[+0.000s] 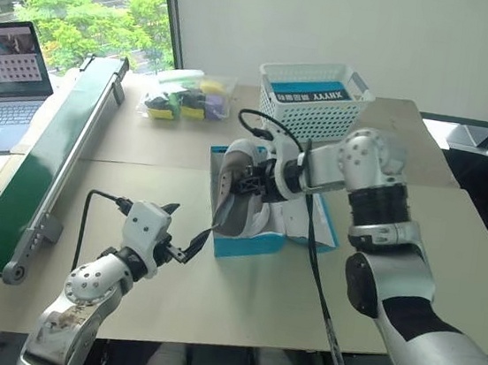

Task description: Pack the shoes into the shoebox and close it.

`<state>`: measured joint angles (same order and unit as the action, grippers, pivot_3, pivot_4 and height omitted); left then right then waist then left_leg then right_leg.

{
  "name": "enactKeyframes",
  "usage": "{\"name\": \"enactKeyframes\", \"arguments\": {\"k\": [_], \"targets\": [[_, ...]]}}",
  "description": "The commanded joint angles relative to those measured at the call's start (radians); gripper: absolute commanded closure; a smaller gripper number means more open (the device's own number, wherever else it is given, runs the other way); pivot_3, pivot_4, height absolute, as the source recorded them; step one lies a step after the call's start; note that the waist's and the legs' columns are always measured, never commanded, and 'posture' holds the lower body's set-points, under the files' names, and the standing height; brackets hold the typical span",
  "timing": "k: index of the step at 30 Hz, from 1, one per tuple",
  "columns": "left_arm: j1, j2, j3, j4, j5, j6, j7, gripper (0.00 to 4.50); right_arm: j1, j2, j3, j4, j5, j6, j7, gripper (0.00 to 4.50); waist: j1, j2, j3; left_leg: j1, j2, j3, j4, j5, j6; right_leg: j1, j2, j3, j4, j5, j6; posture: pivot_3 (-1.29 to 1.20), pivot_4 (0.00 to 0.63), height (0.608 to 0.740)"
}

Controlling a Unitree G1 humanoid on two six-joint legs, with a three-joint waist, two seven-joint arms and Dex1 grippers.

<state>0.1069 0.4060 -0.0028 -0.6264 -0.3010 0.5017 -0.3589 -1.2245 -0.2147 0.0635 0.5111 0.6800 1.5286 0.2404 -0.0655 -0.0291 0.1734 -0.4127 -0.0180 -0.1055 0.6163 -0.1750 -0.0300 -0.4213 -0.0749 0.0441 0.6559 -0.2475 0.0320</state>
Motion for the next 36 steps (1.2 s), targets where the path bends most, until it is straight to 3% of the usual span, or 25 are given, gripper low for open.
{"name": "enactKeyframes", "arguments": {"k": [1, 9, 11, 18, 26, 30, 32, 36], "targets": [[0.004, -0.011, -0.003, -0.055, 0.005, -0.012, 0.013, 0.04, -0.05, 0.007, 0.1, 0.086, -0.085, -0.081, 0.103, 3.78, 0.002, 0.0, 0.0, 0.0, 0.0, 0.0, 0.0, 0.0, 0.0, 0.0, 0.0, 0.0, 0.0, 0.0, 0.0, 0.0, 0.15, 0.729], [0.012, -0.031, -0.03, -0.083, 0.018, 0.003, 0.038, 0.04, -0.113, 0.054, 0.242, 0.346, -0.282, -0.298, 0.31, 3.78, 0.001, 0.0, 0.0, 0.0, 0.0, 0.0, 0.0, 0.0, 0.0, 0.0, 0.0, 0.0, 0.0, 0.0, 0.0, 0.0, 0.15, 0.729], [0.015, -0.03, -0.028, -0.086, 0.019, 0.007, 0.042, 0.0, -0.128, 0.063, 0.242, 0.379, -0.311, -0.314, 0.338, 2.92, 0.001, 0.0, 0.0, 0.0, 0.0, 0.0, 0.0, 0.0, 0.0, -0.001, 0.0, 0.0, 0.0, 0.0, 0.0, 0.0, 0.15, 0.729], [0.009, -0.03, -0.029, -0.074, 0.018, 0.006, 0.043, 0.0, -0.188, 0.068, 0.184, 0.414, -0.354, -0.329, 0.394, 0.65, 0.0, 0.0, 0.0, 0.0, 0.0, 0.0, 0.0, 0.0, 0.0, -0.001, 0.0, 0.0, 0.001, 0.0, 0.0, 0.0, 0.15, 0.729], [-0.02, -0.026, -0.036, -0.046, 0.018, 0.001, 0.024, 0.0, -0.22, 0.037, 0.117, 0.4, -0.403, -0.368, 0.38, 0.65, 0.001, 0.0, 0.0, 0.0, 0.0, 0.0, 0.0, 0.0, 0.0, -0.001, 0.0, 0.0, 0.001, 0.0, 0.0, 0.0, 0.15, 0.729], [-0.03, -0.026, -0.034, -0.037, 0.018, -0.001, 0.019, 0.0, -0.204, -0.003, 0.011, 0.339, -0.387, -0.42, 0.337, 0.65, 0.003, 0.0, 0.0, 0.0, 0.0, 0.0, 0.0, 0.0, 0.0, -0.001, 0.0, 0.0, 0.001, 0.0, 0.0, 0.0, 0.15, 0.729], [-0.031, -0.025, -0.029, -0.036, 0.015, -0.003, 0.014, 0.0, -0.17, -0.036, -0.052, 0.239, -0.33, -0.394, 0.385, 1.15, 0.004, 0.001, 0.0, 0.0, 0.0, 0.0, 0.0, 0.0, 0.0, -0.001, 0.0, 0.0, 0.001, 0.0, 0.0, 0.0, 0.15, 0.729], [-0.032, -0.011, -0.003, -0.038, -0.005, -0.007, -0.013, 0.0, -0.017, -0.172, 0.005, -0.131, -0.187, -0.286, 0.631, 2.44, 0.009, 0.001, 0.0, -0.001, 0.0, 0.0, 0.0, 0.0, 0.0, -0.001, 0.0, 0.0, 0.0, 0.0, 0.0, 0.0, 0.15, 0.729]]}}
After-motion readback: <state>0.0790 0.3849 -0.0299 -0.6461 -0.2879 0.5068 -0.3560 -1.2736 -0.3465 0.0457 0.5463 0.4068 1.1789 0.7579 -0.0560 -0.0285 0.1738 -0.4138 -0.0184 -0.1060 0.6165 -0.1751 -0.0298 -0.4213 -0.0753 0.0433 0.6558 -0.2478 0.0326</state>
